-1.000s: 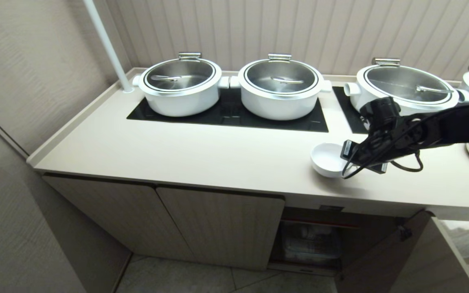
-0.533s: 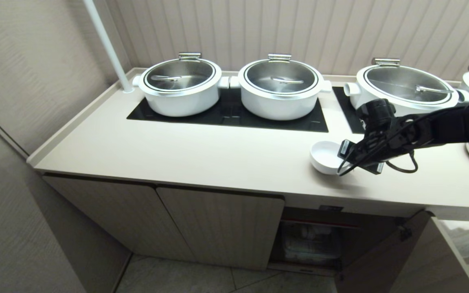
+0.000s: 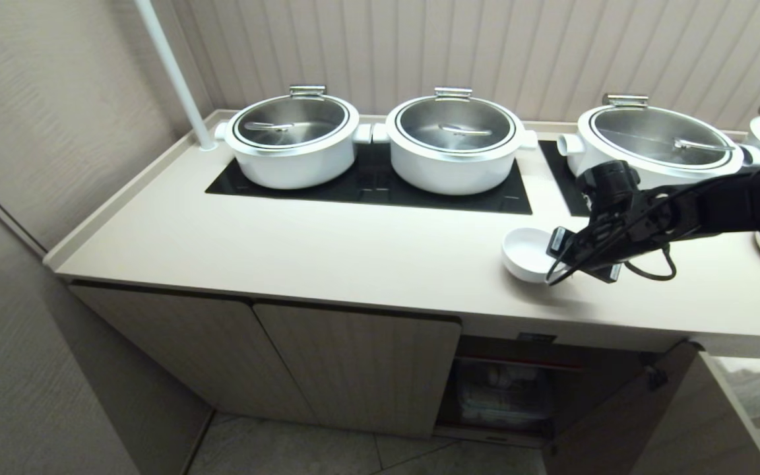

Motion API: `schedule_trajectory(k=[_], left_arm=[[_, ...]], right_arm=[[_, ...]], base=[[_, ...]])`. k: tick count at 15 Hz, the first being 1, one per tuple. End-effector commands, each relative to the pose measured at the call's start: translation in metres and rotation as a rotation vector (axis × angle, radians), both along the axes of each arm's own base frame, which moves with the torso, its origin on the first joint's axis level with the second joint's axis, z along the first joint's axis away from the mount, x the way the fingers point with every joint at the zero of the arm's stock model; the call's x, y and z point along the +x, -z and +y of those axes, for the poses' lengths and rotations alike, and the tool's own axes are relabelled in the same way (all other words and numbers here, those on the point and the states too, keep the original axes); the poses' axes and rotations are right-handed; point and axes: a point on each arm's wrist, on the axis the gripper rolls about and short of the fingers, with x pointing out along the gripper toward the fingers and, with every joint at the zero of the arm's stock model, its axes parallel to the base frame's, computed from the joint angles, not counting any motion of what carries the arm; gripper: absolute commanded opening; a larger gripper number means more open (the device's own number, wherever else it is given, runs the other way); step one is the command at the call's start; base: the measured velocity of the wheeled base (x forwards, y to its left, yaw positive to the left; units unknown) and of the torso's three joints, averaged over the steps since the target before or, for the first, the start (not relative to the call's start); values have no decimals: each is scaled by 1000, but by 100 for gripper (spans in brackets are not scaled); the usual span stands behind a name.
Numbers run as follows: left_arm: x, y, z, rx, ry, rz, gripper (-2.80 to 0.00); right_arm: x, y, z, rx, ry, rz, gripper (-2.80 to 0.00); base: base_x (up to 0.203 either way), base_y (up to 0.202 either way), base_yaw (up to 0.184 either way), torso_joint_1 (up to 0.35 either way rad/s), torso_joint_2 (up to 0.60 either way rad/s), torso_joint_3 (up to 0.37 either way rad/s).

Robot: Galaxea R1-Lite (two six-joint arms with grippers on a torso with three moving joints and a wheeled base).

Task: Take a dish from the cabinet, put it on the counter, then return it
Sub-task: Place it on the table

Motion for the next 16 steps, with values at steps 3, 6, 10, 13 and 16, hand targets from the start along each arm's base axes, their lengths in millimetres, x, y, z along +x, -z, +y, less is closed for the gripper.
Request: schedule_trajectory(k=[3, 6, 10, 13, 16], left_arm=[[0, 0, 0, -1, 1, -2, -280], [0, 0, 0, -1, -1, -1, -280], [0, 0, 0, -1, -1, -1, -280], [0, 0, 0, -1, -1, -1, -280], [0, 0, 0, -1, -1, -3, -280]], right_arm=[[-2, -2, 1, 2, 0, -1, -280], [-3, -2, 2, 0, -2, 7, 0], [-4, -2, 2, -2, -3, 7, 0], [-4, -3, 2, -6, -1, 5, 0], [-4, -5, 2, -25, 11, -7, 0]], base=[[0, 0, 0, 0, 0, 0], [0, 0, 0, 0, 0, 0], [0, 0, 0, 0, 0, 0], [0, 0, 0, 0, 0, 0], [0, 0, 0, 0, 0, 0]])
